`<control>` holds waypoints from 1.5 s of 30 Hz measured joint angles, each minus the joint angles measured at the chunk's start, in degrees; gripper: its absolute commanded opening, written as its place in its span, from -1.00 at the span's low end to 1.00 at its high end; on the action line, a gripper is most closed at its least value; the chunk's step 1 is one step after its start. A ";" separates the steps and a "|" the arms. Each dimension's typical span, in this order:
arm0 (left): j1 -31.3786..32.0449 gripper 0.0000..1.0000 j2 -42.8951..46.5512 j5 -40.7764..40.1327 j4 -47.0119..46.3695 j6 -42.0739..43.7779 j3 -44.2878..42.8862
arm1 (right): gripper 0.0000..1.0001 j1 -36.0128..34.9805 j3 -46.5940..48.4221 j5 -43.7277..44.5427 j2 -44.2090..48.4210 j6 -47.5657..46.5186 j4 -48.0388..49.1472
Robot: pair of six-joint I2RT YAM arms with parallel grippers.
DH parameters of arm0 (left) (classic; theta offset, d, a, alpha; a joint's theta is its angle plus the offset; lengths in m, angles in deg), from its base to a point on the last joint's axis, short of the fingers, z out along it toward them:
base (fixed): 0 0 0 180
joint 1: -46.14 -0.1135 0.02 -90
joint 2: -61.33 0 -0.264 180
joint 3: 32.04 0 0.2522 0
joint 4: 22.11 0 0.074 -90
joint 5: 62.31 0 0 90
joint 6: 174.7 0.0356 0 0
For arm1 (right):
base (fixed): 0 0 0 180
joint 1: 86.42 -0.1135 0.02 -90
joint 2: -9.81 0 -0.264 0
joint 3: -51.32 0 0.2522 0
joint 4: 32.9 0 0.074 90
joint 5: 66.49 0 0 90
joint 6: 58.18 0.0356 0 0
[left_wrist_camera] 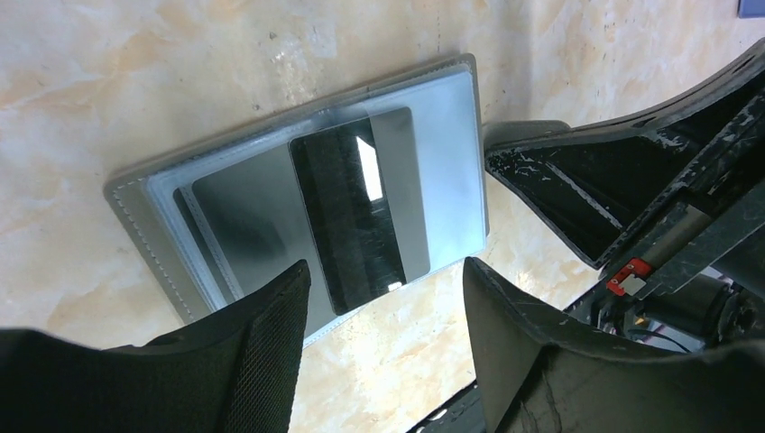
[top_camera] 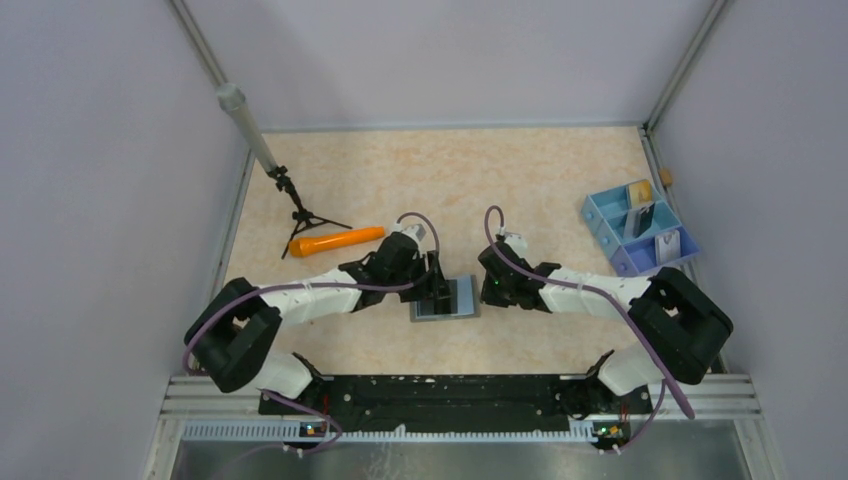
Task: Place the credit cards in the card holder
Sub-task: Insert the credit card into the card holder.
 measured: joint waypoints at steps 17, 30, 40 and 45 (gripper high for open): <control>0.00 0.21 -6.23 5.86 -9.03 -4.11 1.42 | -1.00 0.00 -0.31 -0.02 0.31 0.02 0.17; 0.48 0.19 -7.80 6.56 -12.94 -5.95 1.55 | -1.00 0.00 -1.25 -0.26 0.81 0.15 1.25; 1.79 0.20 -8.70 6.80 -17.62 -8.39 1.95 | -1.00 0.00 -1.42 -0.31 0.90 0.22 1.51; 2.05 0.26 -8.57 5.05 -16.28 -7.78 1.95 | -1.00 0.00 -1.44 -0.31 0.92 0.22 1.53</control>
